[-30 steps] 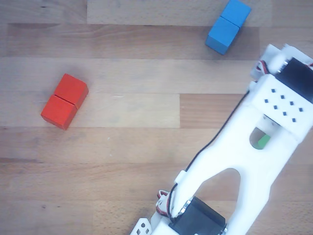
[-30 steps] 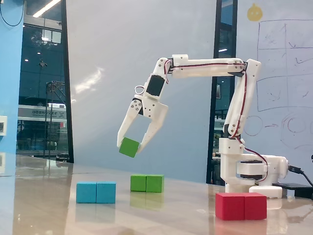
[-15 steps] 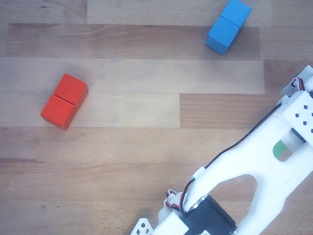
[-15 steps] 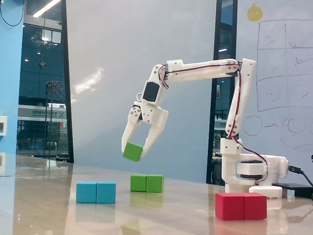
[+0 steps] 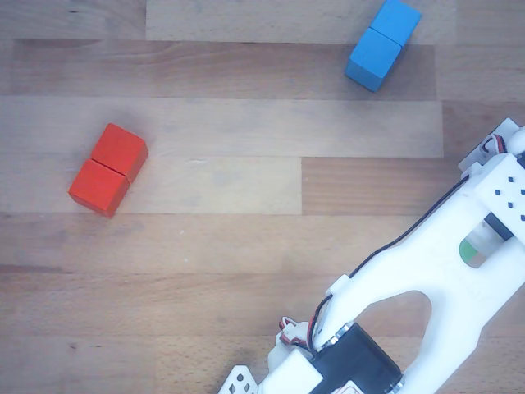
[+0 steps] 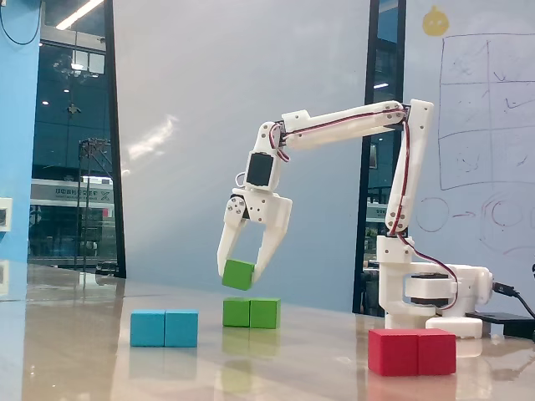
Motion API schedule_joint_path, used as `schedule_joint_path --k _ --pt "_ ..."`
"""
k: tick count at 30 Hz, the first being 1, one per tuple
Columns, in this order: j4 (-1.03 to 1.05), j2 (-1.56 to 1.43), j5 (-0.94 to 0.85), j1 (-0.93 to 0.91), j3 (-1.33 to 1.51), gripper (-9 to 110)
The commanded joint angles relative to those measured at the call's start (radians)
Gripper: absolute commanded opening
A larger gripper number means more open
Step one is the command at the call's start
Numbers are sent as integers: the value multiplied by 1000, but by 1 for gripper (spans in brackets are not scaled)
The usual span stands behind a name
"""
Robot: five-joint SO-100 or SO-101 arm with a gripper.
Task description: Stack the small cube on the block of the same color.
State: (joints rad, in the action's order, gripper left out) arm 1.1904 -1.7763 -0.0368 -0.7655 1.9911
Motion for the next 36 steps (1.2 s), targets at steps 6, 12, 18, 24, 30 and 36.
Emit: schedule_joint_path --k 6,12,18,24,30,36 --pt "8 -15 -5 -5 60 5" --pt "8 -15 -5 -3 74 5" --pt "8 -6 -12 -3 75 7" --pt "8 44 -84 -6 75 16" --pt "8 51 -94 -6 75 22" --pt "8 51 -95 -5 75 24"
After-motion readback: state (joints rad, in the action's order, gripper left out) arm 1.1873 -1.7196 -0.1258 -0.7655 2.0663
